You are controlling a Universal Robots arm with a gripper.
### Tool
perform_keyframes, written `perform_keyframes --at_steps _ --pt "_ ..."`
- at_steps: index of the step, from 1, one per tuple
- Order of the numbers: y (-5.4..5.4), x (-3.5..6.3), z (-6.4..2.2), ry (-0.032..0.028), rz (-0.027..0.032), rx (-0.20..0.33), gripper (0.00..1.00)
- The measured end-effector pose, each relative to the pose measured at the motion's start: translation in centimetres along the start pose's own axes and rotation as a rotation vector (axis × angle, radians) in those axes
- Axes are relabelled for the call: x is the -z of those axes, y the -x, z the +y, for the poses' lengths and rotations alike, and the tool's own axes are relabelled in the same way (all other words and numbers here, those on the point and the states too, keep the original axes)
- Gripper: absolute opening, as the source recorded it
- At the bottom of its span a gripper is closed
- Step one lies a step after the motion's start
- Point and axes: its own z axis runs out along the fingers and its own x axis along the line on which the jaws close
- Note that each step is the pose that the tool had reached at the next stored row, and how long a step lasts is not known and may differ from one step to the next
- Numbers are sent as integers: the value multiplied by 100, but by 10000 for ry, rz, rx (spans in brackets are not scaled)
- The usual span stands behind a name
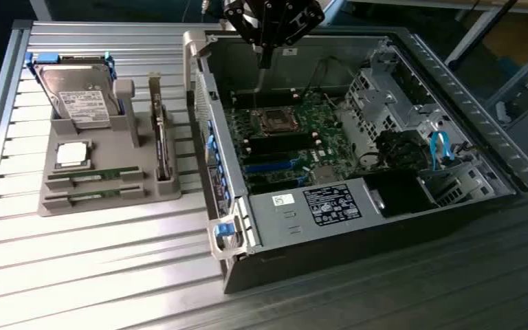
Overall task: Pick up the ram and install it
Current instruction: 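Reach for the ram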
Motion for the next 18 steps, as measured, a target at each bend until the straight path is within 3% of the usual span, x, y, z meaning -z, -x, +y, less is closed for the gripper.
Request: perform_keyframes --at_steps 13,18 --pt "-1 0 0 0 -1 -1 10" --pt "-120 3 -9 0 -1 0 10"
